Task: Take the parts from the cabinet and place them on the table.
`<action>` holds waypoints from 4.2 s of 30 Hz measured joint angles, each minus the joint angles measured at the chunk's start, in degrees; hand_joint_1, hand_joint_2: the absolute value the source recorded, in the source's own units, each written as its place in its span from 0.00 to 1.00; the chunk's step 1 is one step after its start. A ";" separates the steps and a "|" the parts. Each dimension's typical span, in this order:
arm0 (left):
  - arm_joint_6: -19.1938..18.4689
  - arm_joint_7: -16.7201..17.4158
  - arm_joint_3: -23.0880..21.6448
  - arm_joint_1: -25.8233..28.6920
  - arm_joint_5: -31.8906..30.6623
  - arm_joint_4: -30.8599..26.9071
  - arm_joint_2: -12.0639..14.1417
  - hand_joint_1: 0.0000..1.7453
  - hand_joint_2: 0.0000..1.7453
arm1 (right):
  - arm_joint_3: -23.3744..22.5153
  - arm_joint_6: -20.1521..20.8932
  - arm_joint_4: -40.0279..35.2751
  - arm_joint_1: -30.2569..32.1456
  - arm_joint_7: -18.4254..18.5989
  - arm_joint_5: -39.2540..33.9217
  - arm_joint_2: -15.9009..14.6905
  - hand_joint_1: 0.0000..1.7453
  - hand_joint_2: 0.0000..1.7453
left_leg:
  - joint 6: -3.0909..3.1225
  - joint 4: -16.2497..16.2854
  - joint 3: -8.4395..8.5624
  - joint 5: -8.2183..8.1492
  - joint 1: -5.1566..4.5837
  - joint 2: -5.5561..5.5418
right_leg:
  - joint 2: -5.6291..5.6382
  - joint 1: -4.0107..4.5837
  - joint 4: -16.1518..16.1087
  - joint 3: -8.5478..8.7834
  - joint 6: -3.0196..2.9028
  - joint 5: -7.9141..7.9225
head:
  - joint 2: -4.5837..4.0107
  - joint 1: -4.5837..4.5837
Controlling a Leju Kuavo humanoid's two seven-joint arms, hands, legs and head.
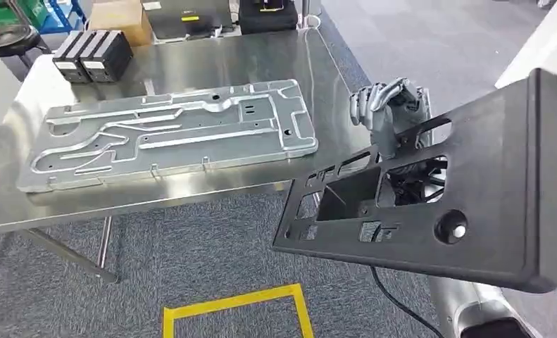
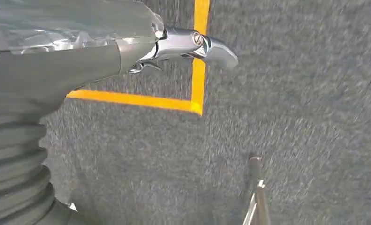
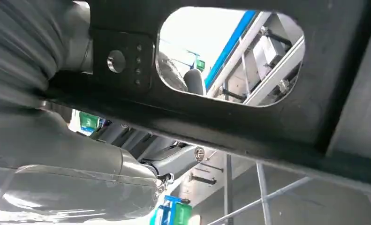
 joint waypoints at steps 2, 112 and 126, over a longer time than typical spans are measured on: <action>0.00 -0.02 0.00 0.17 0.00 0.02 -0.02 0.00 1.00 | 0.00 0.02 -0.07 0.34 0.04 0.00 0.00 1.00 1.00 | 0.06 -0.74 0.84 0.45 -0.92 0.12 | 0.51 -0.16 -0.33 1.40 0.97 -1.87 | 0.00 0.00; -2.64 -5.25 -1.38 -1.42 0.57 0.63 -1.31 0.00 1.00 | 17.24 -12.39 64.57 -39.48 4.94 21.62 10.60 1.00 1.00 | -0.50 -1.86 6.18 -3.38 0.61 -0.77 | -0.35 0.24 1.13 -9.32 1.29 7.67 | 0.00 0.00; -0.50 -6.01 -1.86 -3.23 0.50 0.66 -1.40 0.00 1.00 | 23.43 -11.59 68.82 -40.96 12.74 29.79 18.97 1.00 1.00 | -1.10 -2.57 7.16 -3.38 0.55 -0.37 | 0.37 -0.31 0.29 -8.09 1.22 7.73 | 0.00 0.00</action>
